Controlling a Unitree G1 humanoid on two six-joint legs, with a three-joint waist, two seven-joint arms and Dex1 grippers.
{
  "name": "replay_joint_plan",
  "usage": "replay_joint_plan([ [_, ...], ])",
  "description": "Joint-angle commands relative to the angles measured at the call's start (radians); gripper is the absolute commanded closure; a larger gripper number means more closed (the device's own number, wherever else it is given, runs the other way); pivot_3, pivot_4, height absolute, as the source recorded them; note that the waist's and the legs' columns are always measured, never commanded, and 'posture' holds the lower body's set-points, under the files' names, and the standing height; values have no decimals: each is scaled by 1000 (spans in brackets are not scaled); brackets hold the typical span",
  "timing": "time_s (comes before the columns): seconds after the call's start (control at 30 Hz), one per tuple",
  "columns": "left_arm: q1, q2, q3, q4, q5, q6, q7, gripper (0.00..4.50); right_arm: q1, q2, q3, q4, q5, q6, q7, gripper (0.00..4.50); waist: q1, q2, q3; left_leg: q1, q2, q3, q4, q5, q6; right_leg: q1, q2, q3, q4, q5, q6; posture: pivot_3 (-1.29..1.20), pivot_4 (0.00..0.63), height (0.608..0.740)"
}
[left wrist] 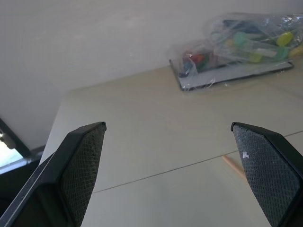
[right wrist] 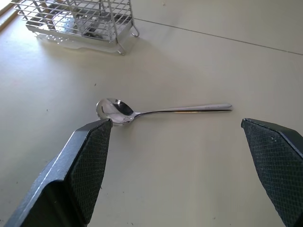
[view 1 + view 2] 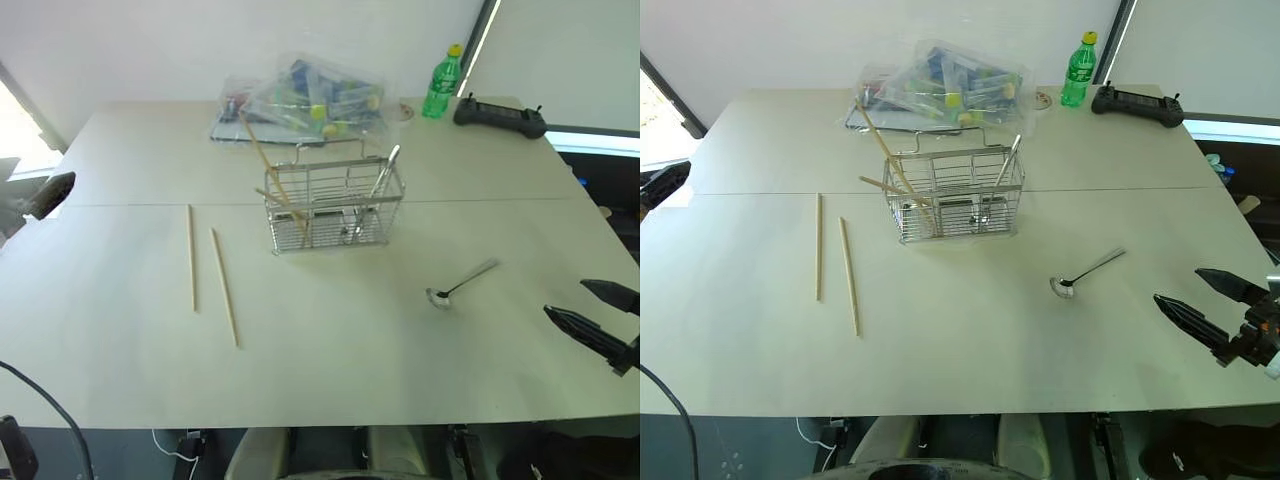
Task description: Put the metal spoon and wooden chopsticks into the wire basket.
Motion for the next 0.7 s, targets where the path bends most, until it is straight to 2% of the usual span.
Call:
replay_joint_plan([
  [0.03, -8, 11, 9, -22, -2, -28, -9, 30, -9, -3, -34, -28, 21, -4, -6, 0, 0, 0, 0, 0, 0, 0, 0, 0, 0, 0, 0, 0, 0, 0, 0, 0, 150, 734],
  [0.53, -19, 4, -31, -78, -20, 27, -30, 30, -36, -19, -18, -16, 7, -4, -29, 0, 1, 0, 0, 0, 0, 0, 0, 0, 0, 0, 0, 0, 0, 1, 0, 0, 150, 734],
  [0.7, -13, 0, -53, -161, -46, 67, -57, 30, -77, -56, 0, 25, -14, -14, -23, 0, 0, 0, 0, 1, 0, 2, 0, 0, 0, 0, 0, 0, 0, 1, 0, 0, 150, 734],
])
